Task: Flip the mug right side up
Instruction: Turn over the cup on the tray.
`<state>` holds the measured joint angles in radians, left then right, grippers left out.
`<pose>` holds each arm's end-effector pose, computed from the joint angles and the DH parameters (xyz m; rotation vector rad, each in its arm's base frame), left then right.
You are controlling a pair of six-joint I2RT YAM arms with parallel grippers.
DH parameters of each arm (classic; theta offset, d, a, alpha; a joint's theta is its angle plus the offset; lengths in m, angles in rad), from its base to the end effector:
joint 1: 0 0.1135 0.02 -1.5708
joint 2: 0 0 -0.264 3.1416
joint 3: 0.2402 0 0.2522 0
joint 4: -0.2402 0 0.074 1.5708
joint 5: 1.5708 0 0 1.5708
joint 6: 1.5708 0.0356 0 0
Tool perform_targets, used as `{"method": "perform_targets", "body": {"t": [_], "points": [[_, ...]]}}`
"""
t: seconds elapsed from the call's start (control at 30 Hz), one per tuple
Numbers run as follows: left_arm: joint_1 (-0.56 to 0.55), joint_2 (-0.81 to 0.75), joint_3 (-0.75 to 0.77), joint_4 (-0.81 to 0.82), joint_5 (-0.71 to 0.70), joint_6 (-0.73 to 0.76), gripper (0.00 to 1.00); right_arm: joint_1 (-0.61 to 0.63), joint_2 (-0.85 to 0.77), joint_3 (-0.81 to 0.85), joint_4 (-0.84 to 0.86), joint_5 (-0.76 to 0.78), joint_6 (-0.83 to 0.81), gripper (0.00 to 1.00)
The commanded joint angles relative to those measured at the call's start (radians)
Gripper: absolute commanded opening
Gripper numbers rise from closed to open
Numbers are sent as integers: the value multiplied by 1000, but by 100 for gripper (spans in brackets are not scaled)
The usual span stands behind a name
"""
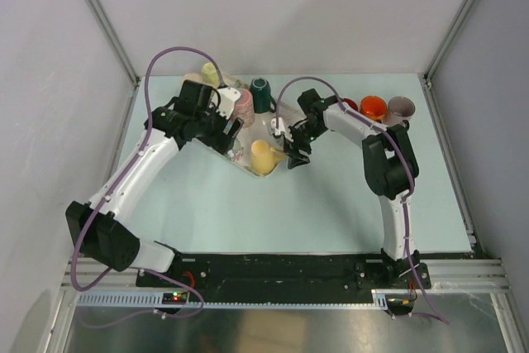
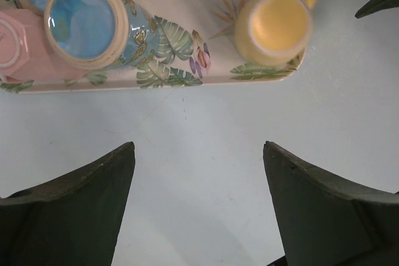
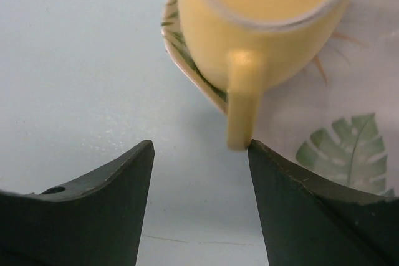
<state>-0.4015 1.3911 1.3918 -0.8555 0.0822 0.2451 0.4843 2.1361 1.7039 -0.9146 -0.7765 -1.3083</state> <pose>0.2654 -0.1159 0.3508 0.8070 2.2910 -0.1706 0.3699 0.2228 0.1914 -2.0326 1.4775 0.8277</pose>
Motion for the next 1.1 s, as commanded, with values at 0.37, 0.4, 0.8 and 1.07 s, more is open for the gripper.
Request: {"method": "perform_targets", "body": {"t": [0.37,0.4,0.8,1.07], "points": [[-1,20,51,10,32,-21,87,26,41,35,278,40,441,69],[-1,19,49,11,32,-20,87,30,43,34,296,50,460,69],[-1,21,59,12,34,-16,87,64,54,-6,436,237,594,46],[-1,30,82,14,38,-3,87,55,20,24,311,168,553,4]]}}
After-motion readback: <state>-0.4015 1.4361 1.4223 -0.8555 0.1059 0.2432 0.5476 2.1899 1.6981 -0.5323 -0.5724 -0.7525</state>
